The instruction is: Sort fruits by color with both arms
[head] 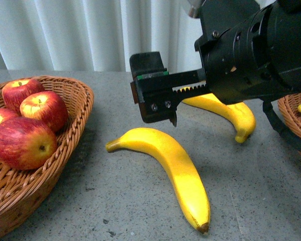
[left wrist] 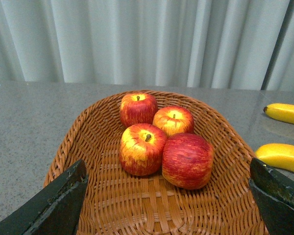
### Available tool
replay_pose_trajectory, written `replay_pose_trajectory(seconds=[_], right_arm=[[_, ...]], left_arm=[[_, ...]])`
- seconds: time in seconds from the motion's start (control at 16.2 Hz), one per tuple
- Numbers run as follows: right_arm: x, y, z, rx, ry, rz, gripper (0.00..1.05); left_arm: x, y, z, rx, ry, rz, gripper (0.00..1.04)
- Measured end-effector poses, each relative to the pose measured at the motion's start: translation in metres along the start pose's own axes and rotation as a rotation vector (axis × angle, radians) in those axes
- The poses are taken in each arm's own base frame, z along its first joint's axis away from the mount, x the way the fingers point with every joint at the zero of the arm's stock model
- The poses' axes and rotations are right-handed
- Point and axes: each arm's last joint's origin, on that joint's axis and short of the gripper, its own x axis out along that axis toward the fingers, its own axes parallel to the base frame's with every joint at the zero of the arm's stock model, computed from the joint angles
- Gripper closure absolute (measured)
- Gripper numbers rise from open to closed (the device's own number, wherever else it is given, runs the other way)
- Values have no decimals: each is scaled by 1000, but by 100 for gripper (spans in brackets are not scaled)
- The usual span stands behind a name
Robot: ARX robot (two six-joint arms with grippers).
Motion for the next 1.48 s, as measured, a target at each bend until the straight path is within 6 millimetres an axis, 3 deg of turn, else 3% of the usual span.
replay_pose_trajectory(seconds=[0.19, 0.25, 0.49, 0.68, 0.99, 1.24, 1.48], right_arm=[[6, 6, -12, -41, 82, 14, 6], [12, 17, -26, -76, 167, 46, 6], [32, 28, -53, -132, 267, 43, 6], [33, 34, -62, -152, 287, 45, 8], [34, 33, -61, -150, 272, 36, 68], [34, 27, -56, -120, 245, 39, 72], [18, -3, -15, -14, 87, 34, 72]], left_arm=[[0, 0, 0, 0, 0, 0, 7], [0, 0, 0, 0, 0, 0, 7], [0, 0, 0, 0, 0, 0, 7], [0, 0, 0, 0, 0, 0, 7], [0, 0, 0, 0, 0, 0, 7], [0, 0, 0, 0, 0, 0, 7], [0, 0, 0, 0, 0, 0, 7]])
